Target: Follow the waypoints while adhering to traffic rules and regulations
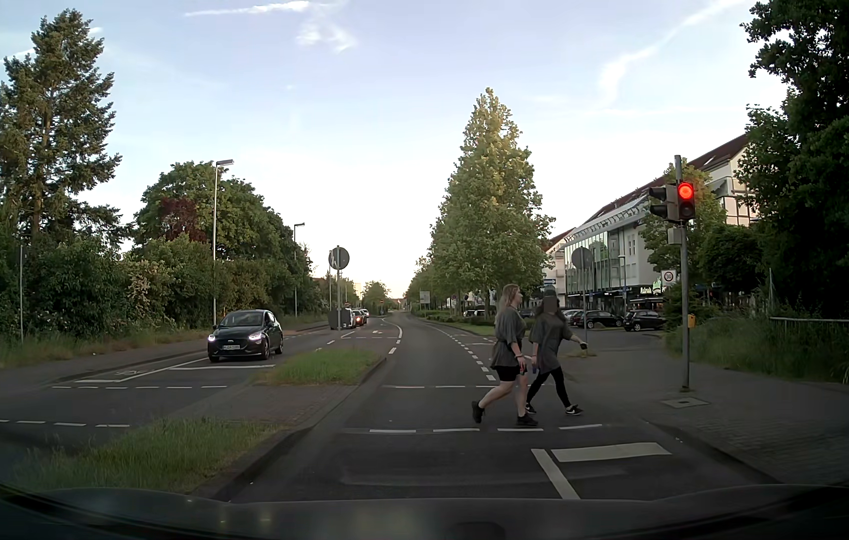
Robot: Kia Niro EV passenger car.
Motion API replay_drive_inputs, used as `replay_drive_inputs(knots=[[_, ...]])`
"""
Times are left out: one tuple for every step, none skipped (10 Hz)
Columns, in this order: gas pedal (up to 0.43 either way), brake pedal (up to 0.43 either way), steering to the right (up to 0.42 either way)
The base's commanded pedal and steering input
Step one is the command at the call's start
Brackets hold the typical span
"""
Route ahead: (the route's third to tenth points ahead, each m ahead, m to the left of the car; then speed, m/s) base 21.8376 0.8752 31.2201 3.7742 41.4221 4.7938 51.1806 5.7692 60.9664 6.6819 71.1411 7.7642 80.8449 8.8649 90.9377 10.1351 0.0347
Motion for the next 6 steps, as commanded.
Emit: replay_drive_inputs(knots=[[0.000,0.226,0.011],[0.000,0.226,0.011],[0.000,0.226,0.011],[0.000,0.232,0.011],[0.000,0.232,0.011],[0.000,0.232,0.011]])
